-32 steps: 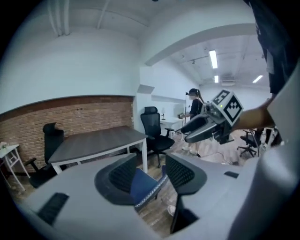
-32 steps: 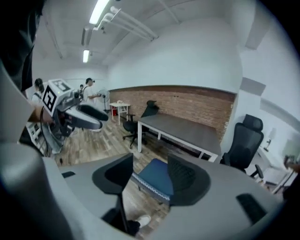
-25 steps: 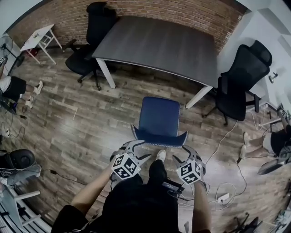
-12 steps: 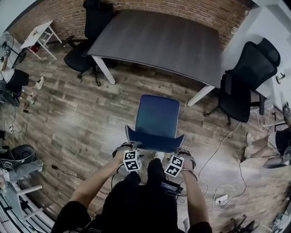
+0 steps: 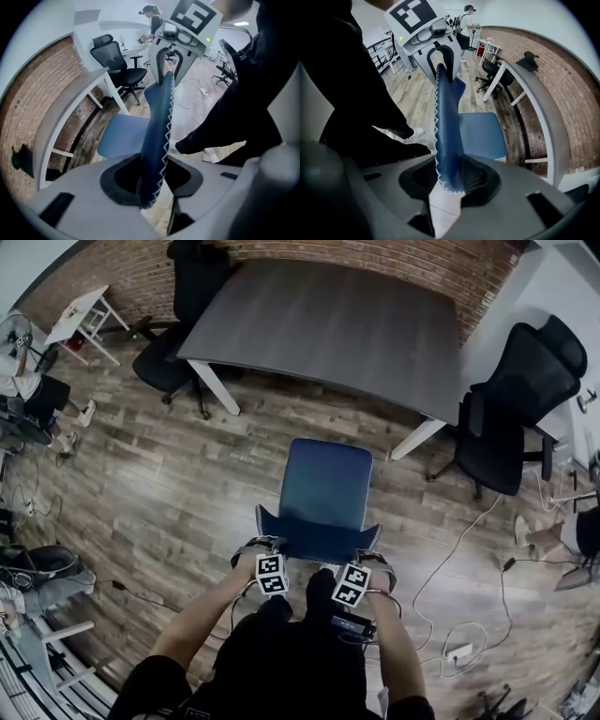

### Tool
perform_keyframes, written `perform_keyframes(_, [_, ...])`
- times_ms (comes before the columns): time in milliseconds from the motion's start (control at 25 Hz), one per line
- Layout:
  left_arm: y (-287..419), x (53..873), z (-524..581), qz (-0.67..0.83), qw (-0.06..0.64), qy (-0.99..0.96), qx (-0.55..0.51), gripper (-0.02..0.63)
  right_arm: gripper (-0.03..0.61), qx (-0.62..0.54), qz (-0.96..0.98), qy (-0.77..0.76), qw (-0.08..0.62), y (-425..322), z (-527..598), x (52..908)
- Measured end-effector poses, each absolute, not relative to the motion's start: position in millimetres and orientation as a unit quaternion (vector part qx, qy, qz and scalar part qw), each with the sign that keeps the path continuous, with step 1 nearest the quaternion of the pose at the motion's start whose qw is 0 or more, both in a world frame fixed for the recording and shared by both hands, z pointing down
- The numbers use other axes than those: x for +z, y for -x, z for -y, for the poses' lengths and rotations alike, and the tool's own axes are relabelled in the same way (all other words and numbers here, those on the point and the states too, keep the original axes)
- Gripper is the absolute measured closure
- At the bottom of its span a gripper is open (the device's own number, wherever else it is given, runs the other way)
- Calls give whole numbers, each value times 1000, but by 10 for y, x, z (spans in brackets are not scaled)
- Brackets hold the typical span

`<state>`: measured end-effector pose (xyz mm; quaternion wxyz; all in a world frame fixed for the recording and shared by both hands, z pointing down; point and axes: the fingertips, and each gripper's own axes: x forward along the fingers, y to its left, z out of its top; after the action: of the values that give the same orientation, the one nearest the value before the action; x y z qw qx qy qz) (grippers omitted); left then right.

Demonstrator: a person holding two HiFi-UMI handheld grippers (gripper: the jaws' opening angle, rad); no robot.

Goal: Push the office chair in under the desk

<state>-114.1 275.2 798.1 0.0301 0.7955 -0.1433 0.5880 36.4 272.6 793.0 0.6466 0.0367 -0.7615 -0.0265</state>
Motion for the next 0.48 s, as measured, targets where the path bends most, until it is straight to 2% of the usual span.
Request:
perform_keyframes(200, [1116, 7981, -2742, 124, 57, -795, 592, 494, 472, -13, 767, -15, 641, -375, -2733, 7931])
perform_keyframes(480, [949, 7968, -2629, 111, 52, -794, 595, 512, 492, -21, 764, -1, 645, -534, -2567, 7925])
